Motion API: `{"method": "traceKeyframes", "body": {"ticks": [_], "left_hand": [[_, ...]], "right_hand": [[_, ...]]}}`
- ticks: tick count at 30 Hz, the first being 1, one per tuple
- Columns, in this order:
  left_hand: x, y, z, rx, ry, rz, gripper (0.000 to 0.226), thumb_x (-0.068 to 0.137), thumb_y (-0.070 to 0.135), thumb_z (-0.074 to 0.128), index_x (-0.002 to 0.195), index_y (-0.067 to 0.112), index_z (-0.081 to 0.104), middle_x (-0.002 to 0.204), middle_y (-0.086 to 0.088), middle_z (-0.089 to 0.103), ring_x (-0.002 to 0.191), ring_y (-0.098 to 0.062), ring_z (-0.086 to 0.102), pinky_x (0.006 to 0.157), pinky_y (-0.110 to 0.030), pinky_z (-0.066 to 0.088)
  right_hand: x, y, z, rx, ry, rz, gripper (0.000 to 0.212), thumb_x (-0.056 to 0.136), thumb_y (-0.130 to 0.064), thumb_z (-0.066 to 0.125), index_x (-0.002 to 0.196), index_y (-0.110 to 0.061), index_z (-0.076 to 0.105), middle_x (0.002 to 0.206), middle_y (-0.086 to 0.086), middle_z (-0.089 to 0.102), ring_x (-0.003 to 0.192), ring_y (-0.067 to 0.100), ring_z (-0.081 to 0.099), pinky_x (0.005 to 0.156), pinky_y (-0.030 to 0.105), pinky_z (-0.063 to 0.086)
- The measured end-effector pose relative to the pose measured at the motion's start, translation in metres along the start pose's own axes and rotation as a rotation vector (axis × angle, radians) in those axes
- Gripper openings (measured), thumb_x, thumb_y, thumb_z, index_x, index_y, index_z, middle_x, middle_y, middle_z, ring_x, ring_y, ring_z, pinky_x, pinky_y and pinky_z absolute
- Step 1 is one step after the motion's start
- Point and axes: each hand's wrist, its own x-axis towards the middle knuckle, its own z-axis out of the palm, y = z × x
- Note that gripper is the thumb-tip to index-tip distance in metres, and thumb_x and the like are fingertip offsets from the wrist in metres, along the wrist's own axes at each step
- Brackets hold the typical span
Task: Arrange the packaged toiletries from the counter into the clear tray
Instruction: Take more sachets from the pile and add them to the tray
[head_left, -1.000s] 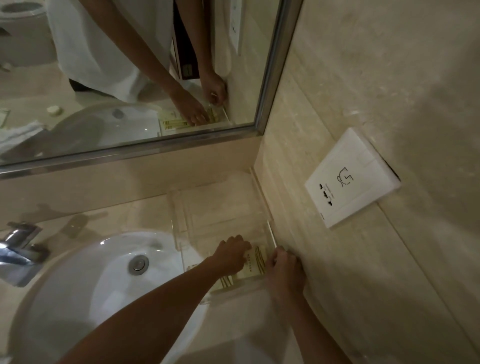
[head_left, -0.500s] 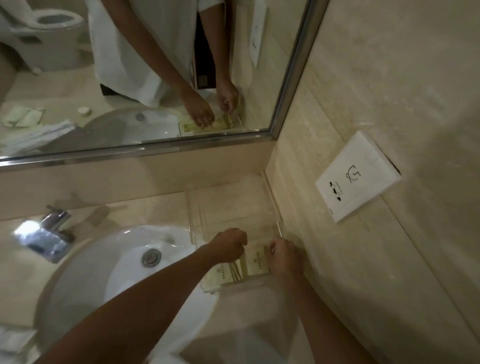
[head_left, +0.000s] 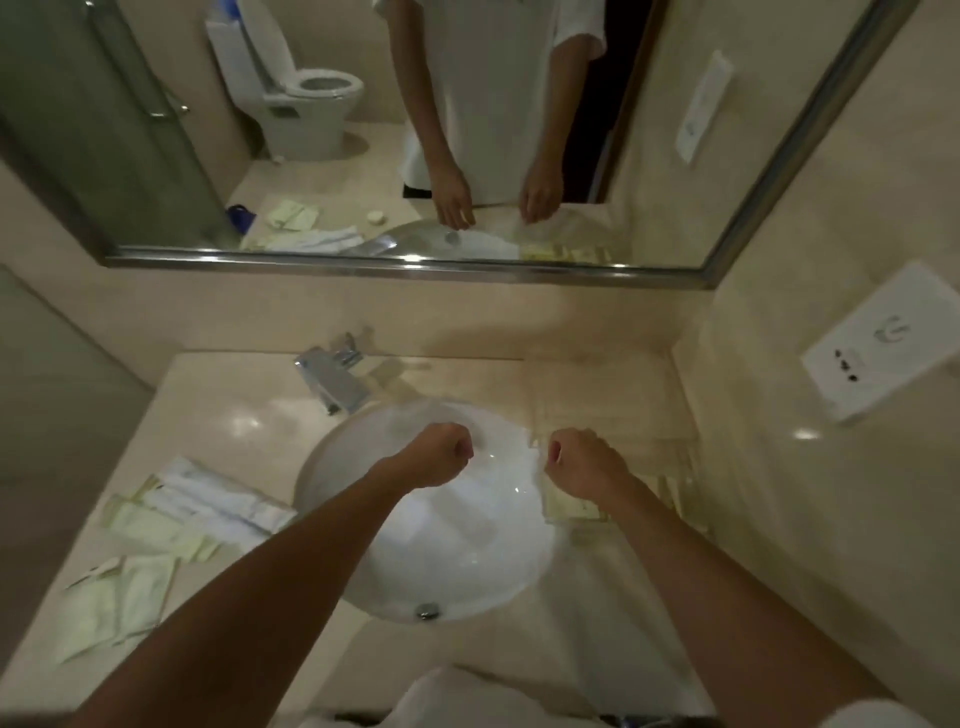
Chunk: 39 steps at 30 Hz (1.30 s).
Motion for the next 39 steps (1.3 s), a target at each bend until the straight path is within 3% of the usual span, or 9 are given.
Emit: {"method": "traceKeyframes", "body": {"ticks": [4,9,12,15,19,23,29,33,39], "left_hand": [[-0.06,-0.053,-0.022,-0.029,0.109,-0.094,0.012,0.086,0.006,0.057,0.09,0.001,0.068,0.098,-0.016,0.067,0.092,-0.029,0.06,0.083,-0.033,0.045],[-0.137,-0.119,-0.042,-0.081,0.165,-0.211,0.016,0.084,0.003,0.054,0.091,-0.002,0.068,0.101,-0.018,0.068,0.094,-0.031,0.062,0.081,-0.031,0.045],[-0.182,-0.155,-0.046,-0.074,0.174,-0.279,0.017,0.086,0.004,0.053,0.089,-0.003,0.068,0.096,-0.017,0.069,0.088,-0.025,0.063,0.077,-0.032,0.046],[-0.22,-0.199,-0.045,-0.078,0.172,-0.36,0.016,0.083,0.002,0.052,0.085,-0.005,0.067,0.091,-0.019,0.07,0.087,-0.033,0.065,0.077,-0.04,0.052],[-0.265,-0.244,-0.047,-0.005,0.175,-0.529,0.017,0.084,0.018,0.056,0.1,0.012,0.061,0.109,-0.007,0.062,0.1,-0.024,0.058,0.086,-0.038,0.049],[-0.294,-0.287,-0.049,0.22,0.12,-0.609,0.037,0.084,0.034,0.06,0.116,0.018,0.051,0.125,-0.007,0.05,0.114,-0.027,0.05,0.094,-0.042,0.041],[-0.313,-0.331,-0.053,0.256,0.2,-0.649,0.067,0.083,0.031,0.065,0.138,0.019,0.031,0.141,-0.008,0.037,0.125,-0.03,0.04,0.099,-0.047,0.042],[-0.31,-0.348,-0.056,0.339,0.108,-0.594,0.079,0.084,0.033,0.064,0.146,0.02,0.016,0.152,-0.005,0.027,0.134,-0.03,0.03,0.104,-0.047,0.034],[-0.309,-0.367,-0.052,0.442,0.061,-0.525,0.09,0.078,0.03,0.071,0.146,0.018,0.013,0.146,-0.006,0.032,0.134,-0.028,0.029,0.106,-0.045,0.034]], "right_hand": [[-0.012,-0.058,0.02,-0.065,-0.108,-0.134,0.02,0.086,-0.028,0.057,0.105,-0.021,0.057,0.109,0.007,0.057,0.097,0.028,0.059,0.076,0.031,0.043],[-0.03,-0.139,0.057,-0.128,-0.178,-0.29,0.036,0.089,-0.027,0.055,0.123,-0.018,0.051,0.123,0.009,0.057,0.107,0.029,0.057,0.085,0.035,0.045],[-0.042,-0.185,0.082,-0.168,-0.221,-0.337,0.035,0.088,-0.027,0.055,0.122,-0.019,0.052,0.123,0.008,0.056,0.109,0.028,0.055,0.085,0.034,0.044],[-0.054,-0.229,0.108,-0.218,-0.282,-0.379,0.03,0.088,-0.029,0.054,0.117,-0.021,0.052,0.118,0.007,0.058,0.108,0.027,0.056,0.082,0.034,0.042],[-0.069,-0.278,0.142,-0.244,-0.323,-0.413,0.028,0.087,-0.029,0.054,0.115,-0.022,0.051,0.121,0.008,0.055,0.105,0.029,0.056,0.077,0.032,0.04],[-0.082,-0.32,0.171,-0.306,-0.331,-0.481,0.029,0.087,-0.026,0.054,0.115,-0.019,0.053,0.122,0.01,0.057,0.106,0.03,0.057,0.08,0.033,0.042],[-0.09,-0.364,0.201,-0.358,-0.345,-0.512,0.028,0.09,-0.025,0.051,0.116,-0.016,0.053,0.122,0.009,0.056,0.106,0.029,0.057,0.078,0.033,0.041],[-0.094,-0.38,0.216,-0.413,-0.337,-0.546,0.026,0.09,-0.022,0.05,0.115,-0.014,0.053,0.122,0.01,0.055,0.106,0.029,0.057,0.079,0.034,0.042],[-0.094,-0.393,0.238,-0.45,-0.362,-0.557,0.024,0.089,-0.019,0.048,0.112,-0.012,0.053,0.117,0.012,0.057,0.101,0.031,0.057,0.076,0.036,0.042]]}}
